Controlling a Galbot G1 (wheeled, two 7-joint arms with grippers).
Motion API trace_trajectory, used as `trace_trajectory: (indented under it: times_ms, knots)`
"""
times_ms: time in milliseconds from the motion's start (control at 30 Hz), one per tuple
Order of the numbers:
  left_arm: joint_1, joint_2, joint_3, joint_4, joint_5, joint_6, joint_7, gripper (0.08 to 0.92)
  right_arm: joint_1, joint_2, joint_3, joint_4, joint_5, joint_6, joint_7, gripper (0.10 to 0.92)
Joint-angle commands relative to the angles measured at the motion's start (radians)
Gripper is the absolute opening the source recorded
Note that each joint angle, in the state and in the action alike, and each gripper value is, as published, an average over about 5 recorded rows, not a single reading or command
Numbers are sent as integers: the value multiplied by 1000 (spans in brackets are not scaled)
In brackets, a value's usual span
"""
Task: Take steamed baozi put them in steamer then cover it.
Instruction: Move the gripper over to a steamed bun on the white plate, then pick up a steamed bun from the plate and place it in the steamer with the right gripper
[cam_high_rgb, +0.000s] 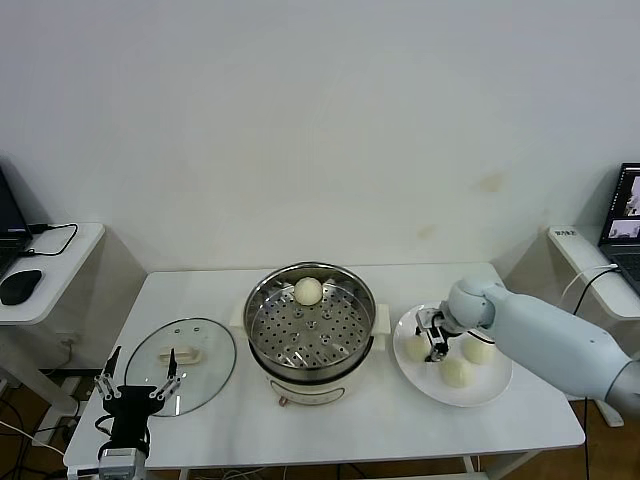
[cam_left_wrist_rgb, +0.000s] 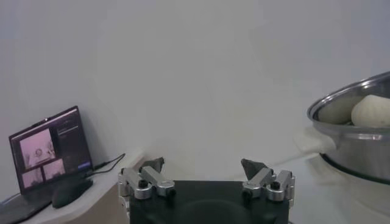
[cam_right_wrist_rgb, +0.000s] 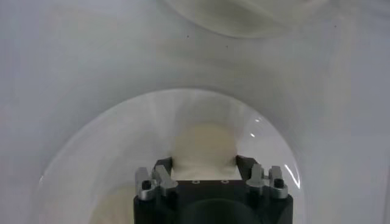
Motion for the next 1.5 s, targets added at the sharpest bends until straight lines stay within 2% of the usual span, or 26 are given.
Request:
trace_trajectory:
  times_ms: [33, 267, 400, 600, 767, 1133, 1500]
  knots:
    - [0, 1, -1, -2, 0, 0, 0, 823, 58, -19, -4, 30, 33, -3, -23, 636]
    - [-2, 5, 0, -8, -2, 0, 1, 823, 320, -114, -89, 121, 147, -37, -61, 641]
    - [-6, 9, 4, -13, -4, 0, 1, 823, 512, -117, -191, 170, 256, -68, -49, 646]
    - [-10, 15, 5, -12, -8, 0, 0, 823, 716, -4, -305, 250, 452, -157, 13, 654]
    - [-13, 12, 2, -14, -12, -1, -1, 823, 710, 129, -350, 280, 566, -248, 83, 661]
    - [-14, 3, -26, -8, -16, -2, -1, 823, 547, 468, -348, 113, 655, -366, 209, 662]
    - [-22, -9, -27, -3, -17, -3, -1, 823, 451, 583, -367, 1, 642, -436, 258, 662]
